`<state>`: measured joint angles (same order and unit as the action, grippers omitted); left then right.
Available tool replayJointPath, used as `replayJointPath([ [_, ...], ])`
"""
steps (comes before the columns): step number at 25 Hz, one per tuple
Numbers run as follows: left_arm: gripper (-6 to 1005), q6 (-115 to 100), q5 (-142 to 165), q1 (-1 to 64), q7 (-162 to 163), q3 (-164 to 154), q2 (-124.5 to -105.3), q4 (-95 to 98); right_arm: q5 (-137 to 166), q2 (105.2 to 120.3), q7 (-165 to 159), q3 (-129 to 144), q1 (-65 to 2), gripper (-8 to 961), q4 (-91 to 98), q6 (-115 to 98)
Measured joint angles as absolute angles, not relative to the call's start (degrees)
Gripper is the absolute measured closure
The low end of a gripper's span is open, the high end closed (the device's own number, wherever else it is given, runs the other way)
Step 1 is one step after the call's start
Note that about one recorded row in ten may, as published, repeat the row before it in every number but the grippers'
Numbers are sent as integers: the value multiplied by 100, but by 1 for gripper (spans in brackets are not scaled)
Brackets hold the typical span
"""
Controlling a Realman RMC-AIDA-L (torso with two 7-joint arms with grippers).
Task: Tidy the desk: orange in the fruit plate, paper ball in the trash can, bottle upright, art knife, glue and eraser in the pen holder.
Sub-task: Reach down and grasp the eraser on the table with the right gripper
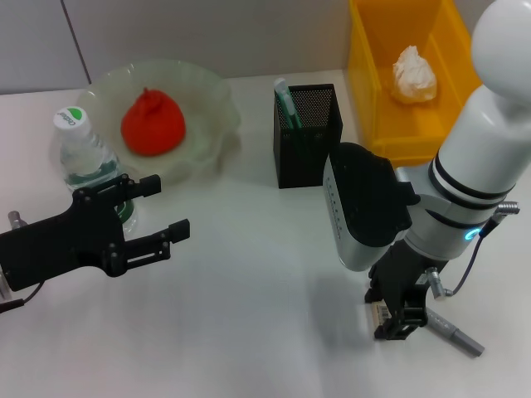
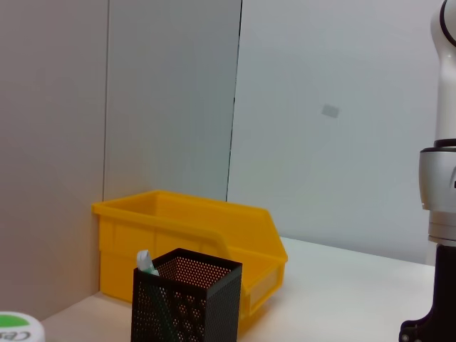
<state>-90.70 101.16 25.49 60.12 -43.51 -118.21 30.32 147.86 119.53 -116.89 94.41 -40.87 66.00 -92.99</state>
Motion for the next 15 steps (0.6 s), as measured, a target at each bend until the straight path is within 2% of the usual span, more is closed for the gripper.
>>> replayJointPath([
  [15, 197, -9070, 10116, 2577, 6012, -4351, -11821, 3032, 14801, 11953, -11689, 9439, -4087, 507, 6613, -9299],
])
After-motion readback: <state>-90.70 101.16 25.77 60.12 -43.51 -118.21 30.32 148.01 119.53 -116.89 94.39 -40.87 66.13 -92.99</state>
